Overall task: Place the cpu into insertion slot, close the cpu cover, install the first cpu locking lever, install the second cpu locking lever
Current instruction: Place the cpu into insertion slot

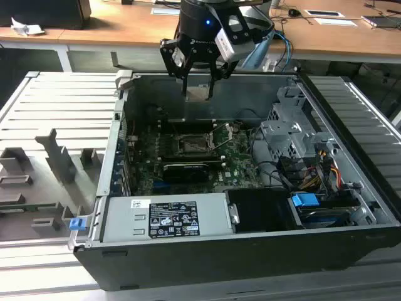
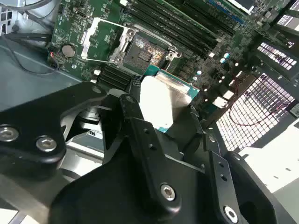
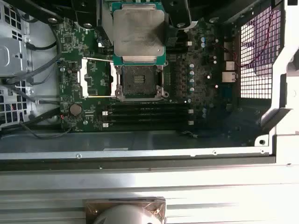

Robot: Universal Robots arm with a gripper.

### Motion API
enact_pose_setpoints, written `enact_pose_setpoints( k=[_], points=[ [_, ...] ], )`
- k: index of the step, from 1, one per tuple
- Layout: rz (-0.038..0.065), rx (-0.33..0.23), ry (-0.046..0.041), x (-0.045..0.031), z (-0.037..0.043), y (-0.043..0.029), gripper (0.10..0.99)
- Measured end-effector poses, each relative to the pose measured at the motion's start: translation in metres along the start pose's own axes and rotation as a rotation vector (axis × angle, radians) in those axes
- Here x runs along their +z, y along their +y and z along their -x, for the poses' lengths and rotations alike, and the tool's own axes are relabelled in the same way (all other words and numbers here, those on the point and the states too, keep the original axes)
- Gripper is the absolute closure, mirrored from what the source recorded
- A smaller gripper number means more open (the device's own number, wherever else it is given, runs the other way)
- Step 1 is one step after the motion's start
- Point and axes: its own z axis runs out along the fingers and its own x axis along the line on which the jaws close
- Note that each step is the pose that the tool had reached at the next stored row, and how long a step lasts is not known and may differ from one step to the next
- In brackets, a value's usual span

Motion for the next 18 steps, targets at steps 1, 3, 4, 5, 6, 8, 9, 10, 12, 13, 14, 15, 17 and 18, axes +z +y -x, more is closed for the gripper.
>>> enact_pose_setpoints(
  k=[1, 3, 4, 5, 6, 8, 9, 10, 12, 13, 14, 15, 17, 18],
  points=[
    [0.000, 0.003, -0.0002, 0.0000, 0.0000, 0.0000, 0.561],
    [0.001, 0.044, -0.0039, 0.0001, 0.0000, 0.0000, 0.561],
    [0.001, 0.065, -0.0058, 0.0009, 0.0000, -0.0001, 0.561],
    [0.001, 0.065, -0.0058, 0.0013, 0.0000, -0.0001, 0.561],
    [0.001, 0.065, -0.0058, 0.0015, 0.0000, -0.0001, 0.561],
    [0.001, 0.065, -0.0058, 0.0018, 0.0000, -0.0002, 0.561],
    [0.001, 0.065, -0.0058, 0.0019, 0.0000, -0.0002, 0.561],
    [0.001, 0.065, -0.0058, 0.0019, 0.0000, -0.0002, 0.561],
    [0.001, 0.065, -0.0058, 0.0021, 0.0000, -0.0002, 0.561],
    [0.001, 0.065, -0.0058, 0.0022, 0.0000, -0.0002, 0.561],
    [0.001, 0.066, -0.0058, 0.0022, 0.0000, -0.0002, 0.561],
    [0.001, 0.066, -0.0058, 0.0023, 0.0000, -0.0002, 0.561],
    [0.001, 0.066, -0.0058, 0.0023, 0.0000, -0.0002, 0.561],
    [0.001, 0.066, -0.0059, 0.0023, 0.0000, -0.0002, 0.561]
  ],
)
